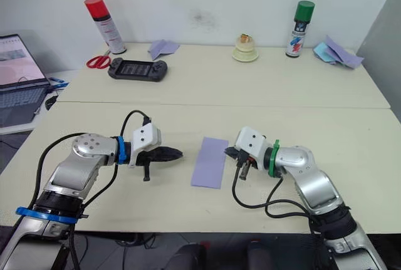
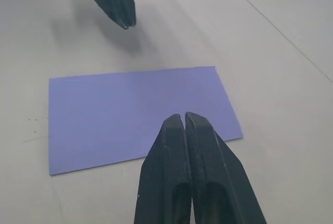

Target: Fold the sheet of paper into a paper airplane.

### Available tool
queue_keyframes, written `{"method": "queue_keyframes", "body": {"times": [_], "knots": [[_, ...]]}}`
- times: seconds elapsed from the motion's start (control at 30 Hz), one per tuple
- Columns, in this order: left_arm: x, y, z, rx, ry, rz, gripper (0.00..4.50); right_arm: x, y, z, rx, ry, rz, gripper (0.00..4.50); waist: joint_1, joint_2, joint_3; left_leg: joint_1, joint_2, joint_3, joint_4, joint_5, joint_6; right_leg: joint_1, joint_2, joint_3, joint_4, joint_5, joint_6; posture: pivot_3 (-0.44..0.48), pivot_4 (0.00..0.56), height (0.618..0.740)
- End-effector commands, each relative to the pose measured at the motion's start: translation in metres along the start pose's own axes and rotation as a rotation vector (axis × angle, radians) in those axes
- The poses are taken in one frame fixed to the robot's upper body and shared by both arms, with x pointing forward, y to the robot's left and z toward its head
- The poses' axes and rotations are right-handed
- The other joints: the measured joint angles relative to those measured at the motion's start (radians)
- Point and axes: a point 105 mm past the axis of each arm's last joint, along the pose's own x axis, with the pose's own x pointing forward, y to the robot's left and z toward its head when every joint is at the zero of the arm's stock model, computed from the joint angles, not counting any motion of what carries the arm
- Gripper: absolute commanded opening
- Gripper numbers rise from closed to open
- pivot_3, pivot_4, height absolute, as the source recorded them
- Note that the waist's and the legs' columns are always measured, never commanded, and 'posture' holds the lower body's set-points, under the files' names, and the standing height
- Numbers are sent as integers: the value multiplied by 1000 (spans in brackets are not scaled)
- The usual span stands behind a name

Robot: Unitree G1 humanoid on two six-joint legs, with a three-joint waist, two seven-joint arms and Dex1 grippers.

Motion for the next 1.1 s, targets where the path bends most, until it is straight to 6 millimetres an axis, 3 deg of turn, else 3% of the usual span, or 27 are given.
{"method": "queue_keyframes", "body": {"times": [0.03, 0.27, 0.53, 0.87, 1.1], "knots": [[13, -4, 9, 19, -46, -15, 0, -5, 0, 16, -31, -27, 17, 104, 1, 0, 1, 0, 0, 0, 0, 0, 0, 0, 0, 0, 0, 0, 0, 0, 150, 722], [29, -7, 13, 19, -70, -36, 0, -5, 5, 14, -17, -1, 39, 104, -8, 0, 1, 0, 1, 0, 0, 0, 0, -1, 1, 0, 1, 0, 0, 0, 150, 722], [30, -6, 23, 43, -86, -58, 0, -7, 8, 13, -6, 3, 43, 104, -7, 0, 1, 0, 1, 0, 1, 0, 0, 0, 1, 0, 2, 0, 0, 0, 150, 722], [25, -6, 2, 82, 4, -70, 0, -7, 13, 18, -10, -6, 64, 104, -7, 0, 1, 0, 1, 0, 1, 0, 0, -1, 1, 0, 2, 0, 0, 0, 150, 722], [30, -5, 7, 68, -25, -61, 0, -7, 11, 19, -18, -3, 58, 104, -7, 0, 1, 0, 1, 0, 2, 0, 0, 0, 1, 0, 3, 0, 0, 0, 150, 722]]}}
